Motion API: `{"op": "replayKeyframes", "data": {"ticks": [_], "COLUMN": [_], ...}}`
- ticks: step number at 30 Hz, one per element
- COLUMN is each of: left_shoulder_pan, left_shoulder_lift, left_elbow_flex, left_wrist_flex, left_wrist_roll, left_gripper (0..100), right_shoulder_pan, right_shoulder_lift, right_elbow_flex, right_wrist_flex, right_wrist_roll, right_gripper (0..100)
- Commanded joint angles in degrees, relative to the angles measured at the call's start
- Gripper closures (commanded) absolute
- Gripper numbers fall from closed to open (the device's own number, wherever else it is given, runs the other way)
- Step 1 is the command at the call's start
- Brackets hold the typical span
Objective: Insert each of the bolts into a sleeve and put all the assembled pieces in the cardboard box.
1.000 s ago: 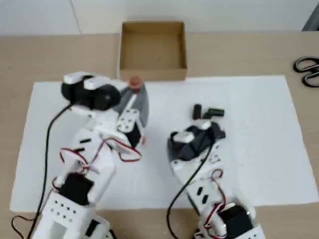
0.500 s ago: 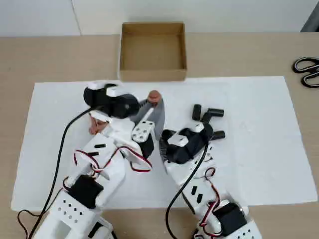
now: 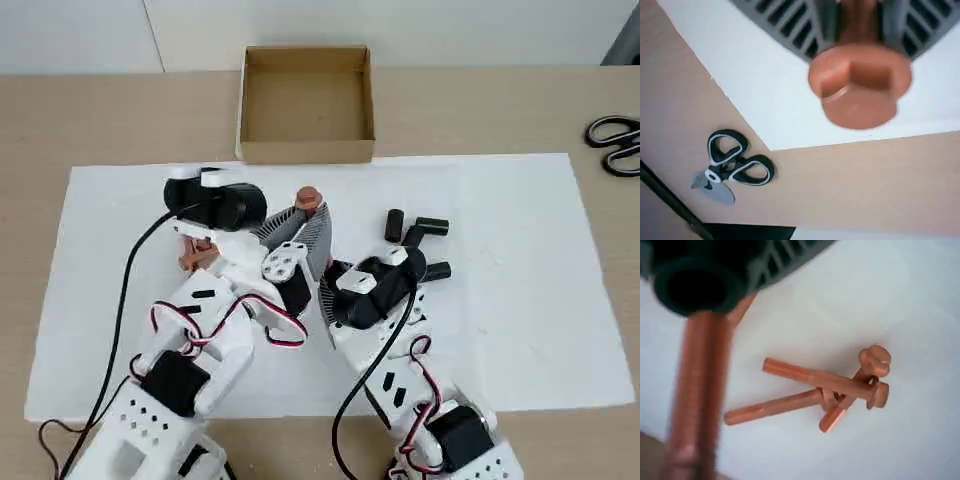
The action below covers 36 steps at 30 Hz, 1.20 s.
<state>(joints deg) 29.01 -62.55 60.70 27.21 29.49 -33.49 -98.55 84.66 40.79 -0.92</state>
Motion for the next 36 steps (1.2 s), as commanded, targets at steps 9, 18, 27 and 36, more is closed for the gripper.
{"op": "replayKeyframes", "data": {"ticks": [9,18,27,36], "left_shoulder_pan": [3.2,2.9,2.8,1.6], "left_shoulder_lift": [-1.1,-1.2,-1.2,-1.2], "left_elbow_flex": [1.3,2.7,2.9,2.9], "left_wrist_flex": [-0.2,-0.5,-3.1,-4.9], "left_wrist_roll": [0.3,-2.3,-2.4,-2.4], "left_gripper": [99,99,99,99], "right_shoulder_pan": [-0.3,-0.3,-0.3,-0.3], "right_shoulder_lift": [-0.8,-0.8,-0.8,-0.8], "right_elbow_flex": [-0.2,-0.2,-0.2,-0.2], "right_wrist_flex": [-1.6,-1.6,-1.6,-1.6], "right_wrist_roll": [-0.4,-0.4,-0.4,-0.4], "right_gripper": [99.5,99.5,99.5,99.5]}}
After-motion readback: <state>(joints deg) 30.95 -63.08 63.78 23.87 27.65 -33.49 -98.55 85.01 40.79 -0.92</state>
